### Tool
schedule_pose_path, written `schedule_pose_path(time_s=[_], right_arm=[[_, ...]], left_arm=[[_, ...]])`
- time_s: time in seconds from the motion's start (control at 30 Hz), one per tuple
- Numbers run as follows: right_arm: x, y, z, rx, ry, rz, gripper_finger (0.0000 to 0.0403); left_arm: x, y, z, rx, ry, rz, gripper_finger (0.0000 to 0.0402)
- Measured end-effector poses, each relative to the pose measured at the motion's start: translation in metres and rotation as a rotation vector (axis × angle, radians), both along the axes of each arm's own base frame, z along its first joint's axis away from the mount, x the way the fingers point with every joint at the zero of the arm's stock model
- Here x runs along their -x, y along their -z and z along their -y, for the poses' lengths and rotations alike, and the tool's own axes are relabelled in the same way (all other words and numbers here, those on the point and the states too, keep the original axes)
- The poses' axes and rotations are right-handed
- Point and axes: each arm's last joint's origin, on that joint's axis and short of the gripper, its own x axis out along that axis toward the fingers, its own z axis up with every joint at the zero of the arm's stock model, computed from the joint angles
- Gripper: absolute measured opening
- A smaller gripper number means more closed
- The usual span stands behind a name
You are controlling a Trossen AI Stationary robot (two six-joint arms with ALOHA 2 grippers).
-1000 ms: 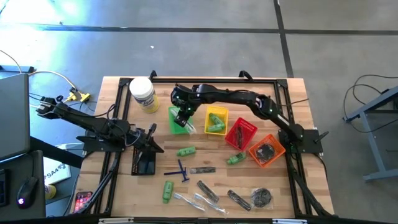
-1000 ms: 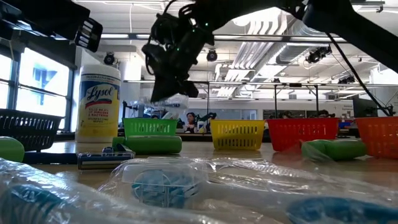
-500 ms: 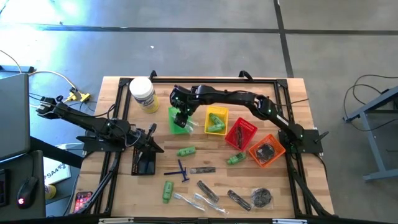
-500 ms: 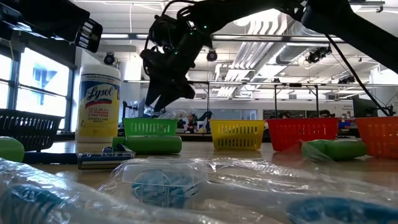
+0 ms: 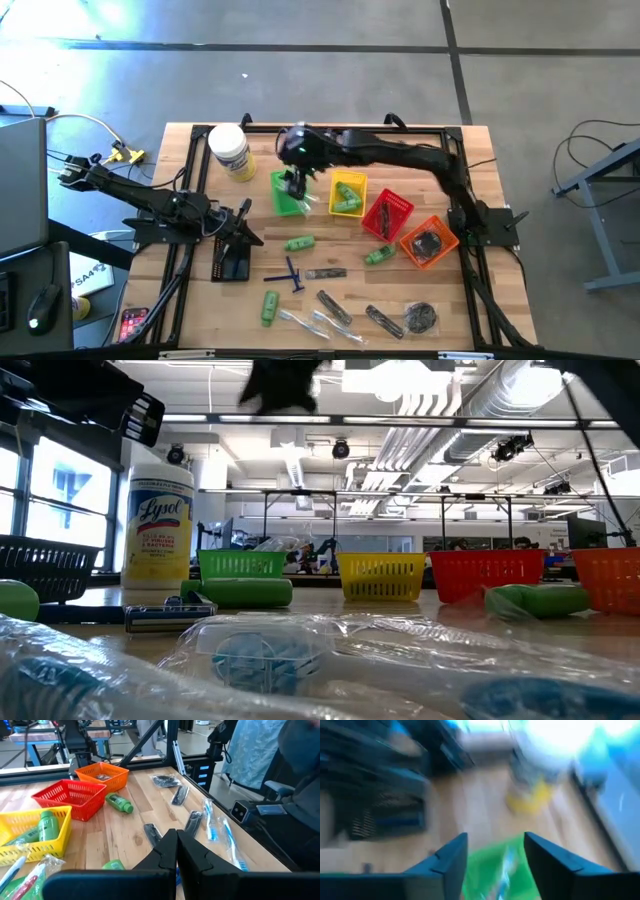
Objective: Pick & Place Travel size toiletries
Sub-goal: Put the blue razor into the black bin
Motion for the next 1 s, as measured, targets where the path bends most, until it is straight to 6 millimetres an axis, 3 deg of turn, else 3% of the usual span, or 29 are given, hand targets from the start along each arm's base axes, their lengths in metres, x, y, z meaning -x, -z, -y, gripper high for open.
schedule_pose_path(time_s=[0.13, 0.23, 0.3, 0.43, 0.57, 0.7, 1.0], right_arm=[[0.04, -0.066, -0.059, 0.117, -0.185, 0.178, 0.0113], [0.074, -0.099, -0.091, 0.17, -0.296, 0.264, 0.0055], [0.097, -0.113, -0.104, 0.186, -0.31, 0.297, 0.002], [0.138, -0.125, -0.121, 0.197, -0.299, 0.339, 0.0009], [0.171, -0.118, -0.13, 0.173, -0.285, 0.398, 0.0004], [0.203, -0.101, -0.123, 0.067, -0.258, 0.517, 0.0003], [0.246, -0.016, -0.106, -0.091, -0.305, 0.655, 0.0003]], left_arm=[[0.0, 0.001, -0.001, -0.013, -0.038, -0.01, 0.0001], [0.0, 0.002, -0.002, -0.023, -0.061, -0.018, 0.0001], [0.0, 0.002, -0.002, -0.025, -0.069, -0.018, 0.0001], [0.0, 0.002, -0.002, -0.025, -0.071, -0.018, 0.0001], [0.0, 0.002, -0.002, -0.025, -0.073, -0.018, 0.0001], [0.0, 0.002, -0.002, -0.026, -0.076, -0.017, 0.0001], [0.0, 0.002, -0.002, -0.026, -0.077, -0.017, 0.0001]])
